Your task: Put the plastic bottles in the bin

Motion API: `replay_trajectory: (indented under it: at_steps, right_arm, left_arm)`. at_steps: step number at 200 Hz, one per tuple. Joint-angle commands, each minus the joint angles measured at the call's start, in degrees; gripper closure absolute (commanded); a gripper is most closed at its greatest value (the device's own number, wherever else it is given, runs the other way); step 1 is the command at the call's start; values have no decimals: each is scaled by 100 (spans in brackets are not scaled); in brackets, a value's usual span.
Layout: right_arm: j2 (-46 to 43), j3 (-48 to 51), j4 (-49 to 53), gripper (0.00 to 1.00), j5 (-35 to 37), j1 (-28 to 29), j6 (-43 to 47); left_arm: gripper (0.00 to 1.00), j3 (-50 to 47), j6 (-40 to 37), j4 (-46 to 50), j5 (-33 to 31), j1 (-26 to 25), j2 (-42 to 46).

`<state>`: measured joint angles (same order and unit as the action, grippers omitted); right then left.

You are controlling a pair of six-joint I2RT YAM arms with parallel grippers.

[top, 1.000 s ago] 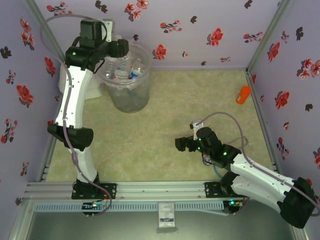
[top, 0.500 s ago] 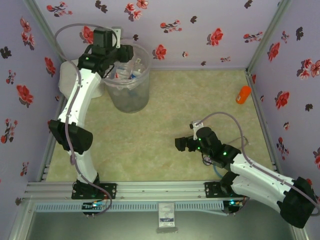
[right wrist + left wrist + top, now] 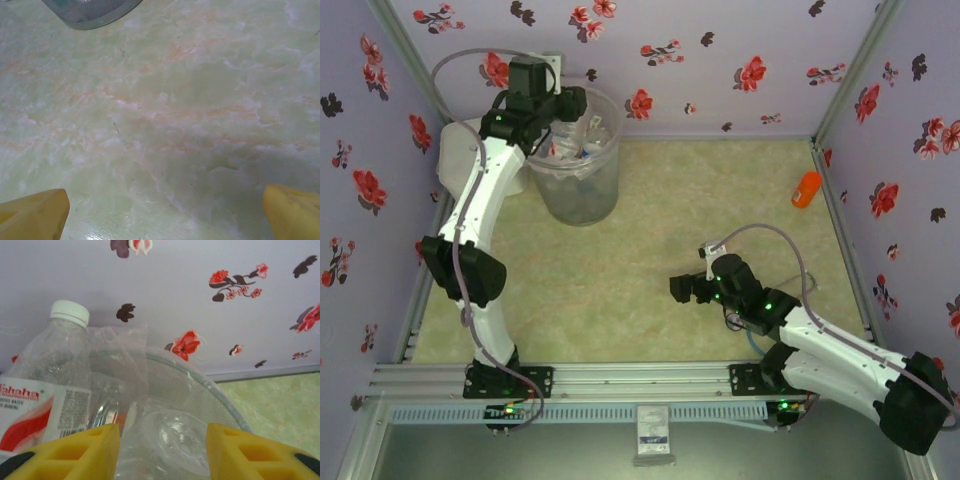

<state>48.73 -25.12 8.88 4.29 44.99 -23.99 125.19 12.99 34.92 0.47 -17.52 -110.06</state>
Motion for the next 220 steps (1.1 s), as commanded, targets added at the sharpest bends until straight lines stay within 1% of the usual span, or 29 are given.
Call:
replay_trajectory:
  at_steps: [1,17,34,47,62,86,101,122,134,146,160,181,204,220]
  right_arm:
    - [-9,-159,84,1,-5,-29,10]
    - [-84,-242,183,1,-42,-32,19]
    - [-203,-233,166,1,-26,-34,13]
    - [-267,-246,187,1,-8,-31,8]
    - [-315,-273,235,1,-4,-37,11]
    - [-323,-336,244,1,90,-35,148]
    - [-300,-480,344,0,283,-36,292]
    - [-304,-673,468,0,681,-49,434]
    - [-317,-770,560,0,1037,-76,469]
    - [-325,-833,646,0,1391,-151,481]
    - [-322,-860,686,0,1754,-306,485]
    - [-329,-910,780,0,1939,-626,513]
    - [-376,-1073,1101,0,2178,-922,654]
    - [-470,-1066,1204,0,2519,-1064,853]
  left_arm:
    - [50,576,-114,1571,-276,178,-793]
    - [48,1249,-152,1937,-265,188,-1119]
    - [47,1738,-157,2150,-227,187,-1329]
    - [45,1892,-156,2221,-184,194,-1345]
    - [41,1825,-178,2150,-50,183,-1182]
    - [30,1555,-314,1936,88,115,-701]
    - [20,1439,-427,1869,98,68,-371]
    - [6,1240,-557,1852,107,45,161]
    - [0,1008,-634,1822,72,46,530]
    - [0,544,-691,1793,-39,40,986]
    - [0,-326,-689,1347,-210,47,1658]
    - [0,-2144,-554,618,-599,77,2769]
    - [0,-4142,-74,-140,-1018,206,4113]
    - [0,-5300,265,-468,-1420,272,4947]
